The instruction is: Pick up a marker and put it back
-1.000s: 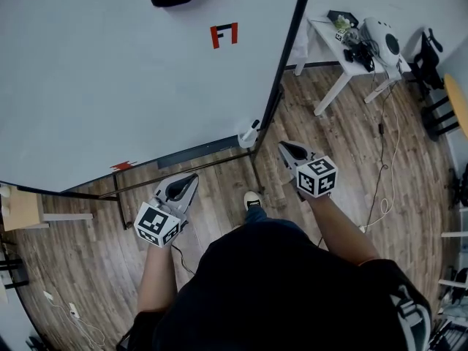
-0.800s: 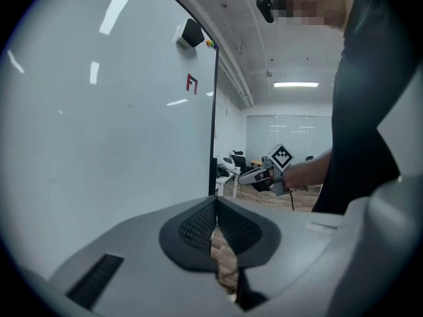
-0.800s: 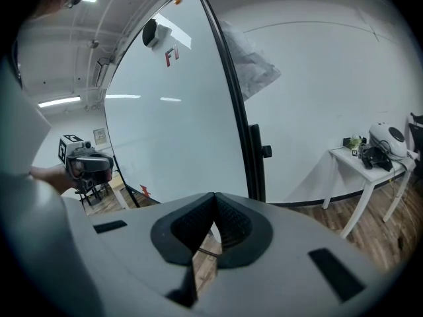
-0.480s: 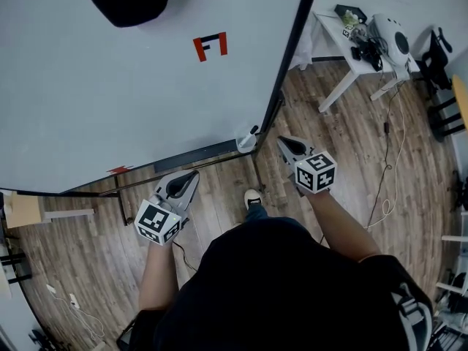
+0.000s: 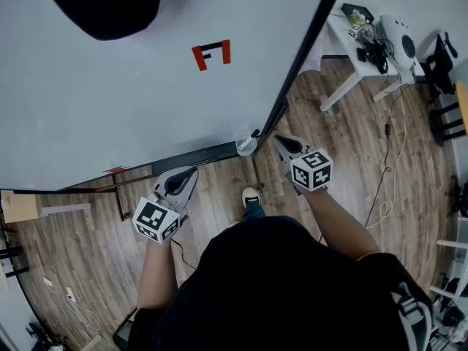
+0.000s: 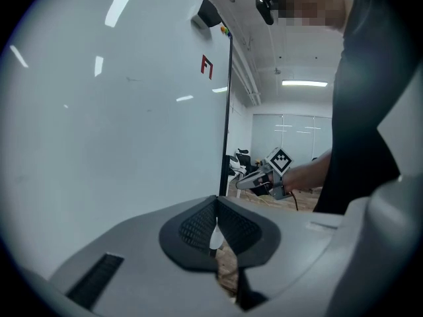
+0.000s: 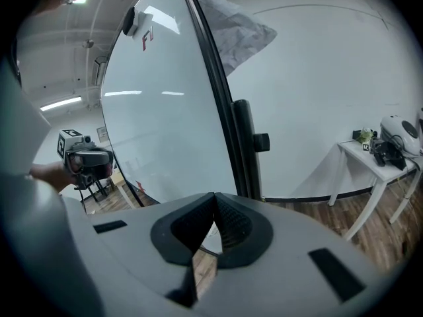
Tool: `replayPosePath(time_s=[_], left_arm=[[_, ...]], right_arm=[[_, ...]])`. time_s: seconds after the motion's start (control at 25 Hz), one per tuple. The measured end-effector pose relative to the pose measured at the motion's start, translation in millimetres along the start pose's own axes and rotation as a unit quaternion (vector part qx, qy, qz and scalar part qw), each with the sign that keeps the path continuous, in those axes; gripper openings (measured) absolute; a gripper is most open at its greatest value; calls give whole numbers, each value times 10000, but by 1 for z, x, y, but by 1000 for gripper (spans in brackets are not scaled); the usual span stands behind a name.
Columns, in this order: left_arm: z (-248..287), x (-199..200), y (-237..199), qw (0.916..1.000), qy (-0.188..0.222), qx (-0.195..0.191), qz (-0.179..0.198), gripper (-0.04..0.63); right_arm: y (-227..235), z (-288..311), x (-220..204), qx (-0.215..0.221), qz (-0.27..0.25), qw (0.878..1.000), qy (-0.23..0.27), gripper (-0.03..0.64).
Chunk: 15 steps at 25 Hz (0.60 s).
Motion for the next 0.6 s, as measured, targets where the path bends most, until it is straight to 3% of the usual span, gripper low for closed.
replayPosePath(time_s=[0.6], left_arm=[[8, -8, -23, 9998, -81, 73, -158, 12]], right_arm=[[7, 48, -27, 187, 224, 9982, -532, 61]])
Point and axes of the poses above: the fingertips, and each gripper's own axes: z forward along the fingers, y to its right, x out of its top, the point moved 3 cm from there along -z, backward along the fingers
